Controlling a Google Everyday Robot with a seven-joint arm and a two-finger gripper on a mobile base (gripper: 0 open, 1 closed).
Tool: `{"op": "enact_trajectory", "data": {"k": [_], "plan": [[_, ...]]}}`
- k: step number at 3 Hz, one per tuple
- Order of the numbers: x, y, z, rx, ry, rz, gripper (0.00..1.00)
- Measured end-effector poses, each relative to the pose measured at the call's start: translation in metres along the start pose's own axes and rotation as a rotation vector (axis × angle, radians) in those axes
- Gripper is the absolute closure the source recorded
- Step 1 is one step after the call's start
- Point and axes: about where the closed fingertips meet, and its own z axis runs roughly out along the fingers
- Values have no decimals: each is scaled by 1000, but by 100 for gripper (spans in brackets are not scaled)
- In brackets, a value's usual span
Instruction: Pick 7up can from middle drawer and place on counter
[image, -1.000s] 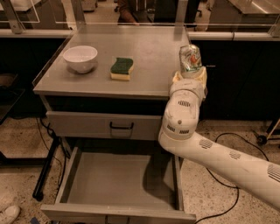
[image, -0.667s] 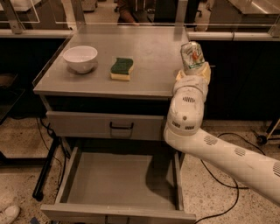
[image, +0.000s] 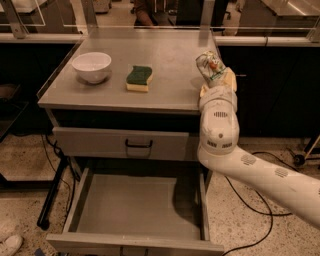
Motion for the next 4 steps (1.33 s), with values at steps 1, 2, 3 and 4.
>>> {"op": "enact_trajectory", "data": {"k": [1,2,3,4], "plan": [[-3,18,-3,-17,-65,-96,100],[-9,26,-6,-8,-134,-178,100],[-15,27,-9,0,-186,-218,100],[-19,17,-6,6,-177,-212,100]]}}
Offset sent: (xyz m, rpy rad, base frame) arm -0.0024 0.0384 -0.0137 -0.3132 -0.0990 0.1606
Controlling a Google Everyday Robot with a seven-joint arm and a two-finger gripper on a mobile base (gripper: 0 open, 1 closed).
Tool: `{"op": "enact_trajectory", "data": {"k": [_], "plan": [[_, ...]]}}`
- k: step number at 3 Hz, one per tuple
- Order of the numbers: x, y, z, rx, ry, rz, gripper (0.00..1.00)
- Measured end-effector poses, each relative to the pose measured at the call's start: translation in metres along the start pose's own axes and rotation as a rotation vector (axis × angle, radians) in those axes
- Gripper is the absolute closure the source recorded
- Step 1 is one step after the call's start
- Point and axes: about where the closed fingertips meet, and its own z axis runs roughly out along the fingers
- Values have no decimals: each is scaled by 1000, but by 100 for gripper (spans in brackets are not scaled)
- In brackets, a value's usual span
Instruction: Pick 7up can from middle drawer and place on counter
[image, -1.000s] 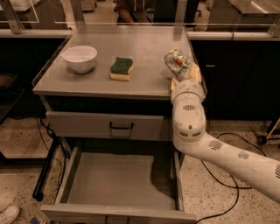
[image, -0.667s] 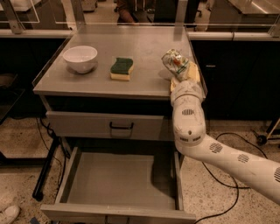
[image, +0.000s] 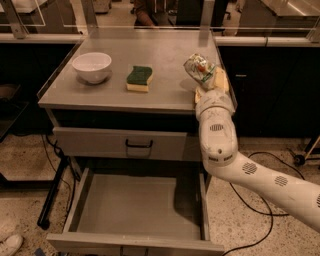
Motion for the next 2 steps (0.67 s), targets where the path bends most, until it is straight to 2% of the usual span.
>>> {"op": "enact_trajectory", "data": {"k": [2], "plan": [[-4,-29,5,32,-21,-40,100]]}}
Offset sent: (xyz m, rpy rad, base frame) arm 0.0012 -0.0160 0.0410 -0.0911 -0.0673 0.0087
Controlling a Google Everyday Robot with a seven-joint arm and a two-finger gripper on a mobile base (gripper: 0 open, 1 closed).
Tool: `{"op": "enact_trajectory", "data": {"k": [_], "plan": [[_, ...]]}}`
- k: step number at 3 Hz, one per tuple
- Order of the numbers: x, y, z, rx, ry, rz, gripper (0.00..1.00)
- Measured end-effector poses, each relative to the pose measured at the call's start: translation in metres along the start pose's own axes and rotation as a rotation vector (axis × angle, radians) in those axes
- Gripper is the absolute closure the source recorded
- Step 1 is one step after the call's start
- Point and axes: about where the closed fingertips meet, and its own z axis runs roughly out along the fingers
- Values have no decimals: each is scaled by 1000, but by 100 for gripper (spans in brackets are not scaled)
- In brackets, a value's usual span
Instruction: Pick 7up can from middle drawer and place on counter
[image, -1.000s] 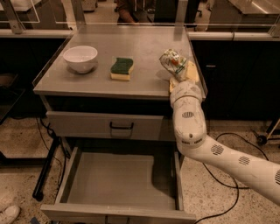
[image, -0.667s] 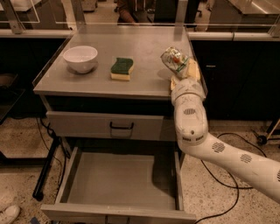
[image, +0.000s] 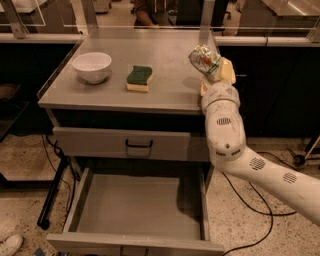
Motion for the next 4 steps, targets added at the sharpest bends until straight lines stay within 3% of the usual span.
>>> {"op": "enact_trajectory", "data": {"k": [2,4], "plan": [[8,1,6,-63,-34,-181,100],[8,14,12,-172,-148,-402,100]]}}
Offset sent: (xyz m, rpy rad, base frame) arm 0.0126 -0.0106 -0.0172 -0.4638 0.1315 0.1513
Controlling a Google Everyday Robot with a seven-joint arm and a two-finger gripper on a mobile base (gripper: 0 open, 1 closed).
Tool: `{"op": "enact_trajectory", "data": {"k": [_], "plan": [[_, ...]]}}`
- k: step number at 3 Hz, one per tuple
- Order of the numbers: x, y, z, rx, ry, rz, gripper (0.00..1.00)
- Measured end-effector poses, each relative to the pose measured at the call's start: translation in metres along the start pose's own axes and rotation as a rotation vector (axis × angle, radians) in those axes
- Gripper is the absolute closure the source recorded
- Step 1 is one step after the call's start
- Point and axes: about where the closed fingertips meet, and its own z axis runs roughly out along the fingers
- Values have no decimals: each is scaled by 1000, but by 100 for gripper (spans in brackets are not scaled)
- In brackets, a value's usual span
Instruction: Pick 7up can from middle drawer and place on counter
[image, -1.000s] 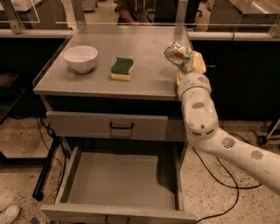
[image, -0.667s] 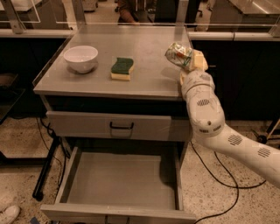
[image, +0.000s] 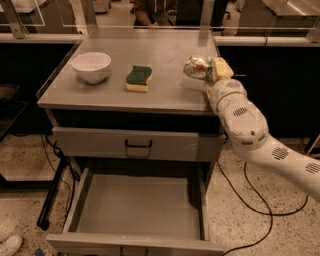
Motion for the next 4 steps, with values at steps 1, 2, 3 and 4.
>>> {"op": "enact_trajectory", "data": {"k": [1,2,3,4], "plan": [[-10,5,1,-26,-45,-17,100],[-18,13,0,-54,-73,-7,100],[-25,21,0,-74,-96,-18,100],[-28,26,0,-86,-109,-32,100]]}}
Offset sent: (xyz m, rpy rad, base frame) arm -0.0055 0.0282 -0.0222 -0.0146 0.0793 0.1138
